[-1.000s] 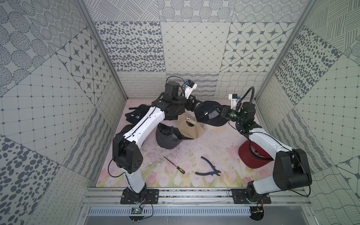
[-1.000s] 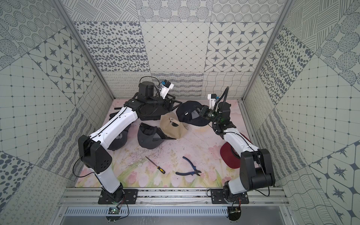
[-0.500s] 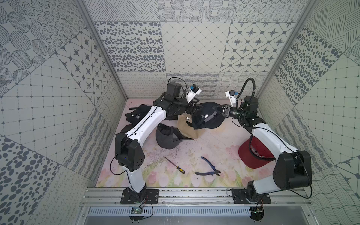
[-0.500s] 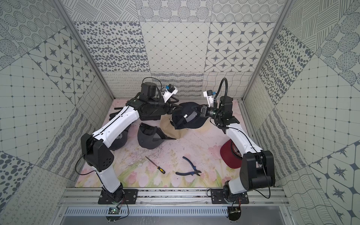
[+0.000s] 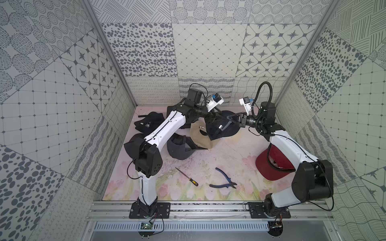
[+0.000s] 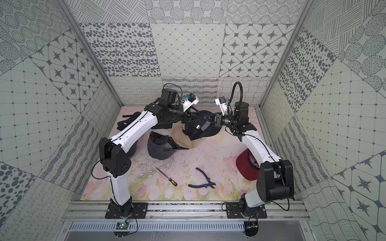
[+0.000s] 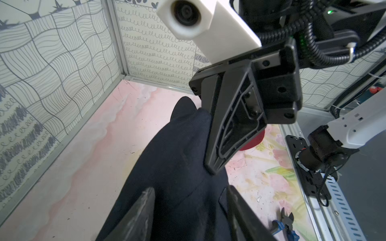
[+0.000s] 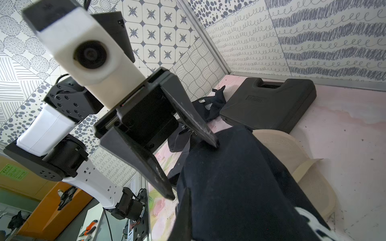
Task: Open the adjustable buckle of the baseball cap
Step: Pick up the baseball cap from the center of the board.
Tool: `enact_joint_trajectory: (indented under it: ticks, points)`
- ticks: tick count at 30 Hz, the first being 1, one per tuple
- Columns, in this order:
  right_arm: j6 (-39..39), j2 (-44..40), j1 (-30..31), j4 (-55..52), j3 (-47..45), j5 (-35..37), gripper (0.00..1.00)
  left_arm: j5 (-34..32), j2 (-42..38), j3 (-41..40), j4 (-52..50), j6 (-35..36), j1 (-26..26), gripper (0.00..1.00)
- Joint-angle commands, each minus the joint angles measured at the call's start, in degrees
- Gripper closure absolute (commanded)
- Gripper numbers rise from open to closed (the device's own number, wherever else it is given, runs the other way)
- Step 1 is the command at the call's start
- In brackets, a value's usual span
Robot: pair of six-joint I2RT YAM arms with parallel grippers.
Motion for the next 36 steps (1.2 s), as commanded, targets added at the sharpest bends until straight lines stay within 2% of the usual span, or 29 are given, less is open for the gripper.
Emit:
enact_joint_trajectory:
  ticks: [1, 3, 7, 8, 10, 12, 13, 14, 15, 18, 23, 30, 36]
  points:
    - [-2.2, -0.76, -0.03, 1.23, 1.77, -1.35, 1.0, 3.1, 2.67, 4.44, -7.96, 3.69, -0.89, 0.51]
    - [-1.84, -0.76, -0.01, 1.24, 1.92, -1.18, 1.0, 3.19, 3.32, 5.44, -8.89, 3.41, -0.87, 0.61]
    - [-0.78, -0.68, 0.06, 1.56, 2.03, -0.75, 1.0, 4.03, 4.29, 7.25, -10.82, 3.61, -0.97, 0.93]
    - [-0.66, -0.74, 0.08, 1.46, 1.97, -0.52, 0.96, 3.95, 4.47, 7.61, -11.22, 3.45, -0.92, 1.0]
    - [-0.6, -0.97, -0.03, 1.03, 1.95, 0.15, 0.89, 3.62, 4.58, 7.9, -11.34, 3.07, -0.95, 1.0]
    - [-0.82, -1.26, -0.1, -0.68, 2.05, 1.94, 0.76, 2.96, 4.58, 7.96, -10.55, 1.58, -0.97, 1.0]
    - [-0.88, -1.52, -0.18, -1.84, 2.14, 2.93, 0.65, 1.74, 4.66, 7.88, -9.5, -0.23, -0.98, 1.0]
    - [-0.88, -2.03, -0.28, -3.13, 1.98, 4.42, 0.49, 0.12, 4.83, 7.87, -8.35, -2.72, -0.93, 1.0]
    - [-0.91, -2.72, -0.42, -4.16, 1.53, 6.06, 0.42, -0.99, 5.08, 8.02, -7.59, -4.67, -0.92, 1.0]
    - [-0.43, -6.15, -0.65, -5.72, -1.31, 10.86, 0.3, -2.83, 5.85, 8.21, -5.14, -11.44, -0.83, 1.0]
    - [4.65, -11.65, -0.64, -5.54, -6.37, 16.07, 0.32, -5.01, 6.04, 6.44, -0.12, -19.84, -0.97, 1.0]
    - [10.68, -13.28, 0.61, -7.79, -8.18, 21.93, 0.47, -8.46, 3.59, 1.1, 7.15, -23.06, -1.39, 1.0]
    - [13.27, -10.17, 2.32, -7.22, -7.64, 24.14, 0.49, -10.8, 2.2, -0.84, 9.15, -23.98, -1.81, 1.0]
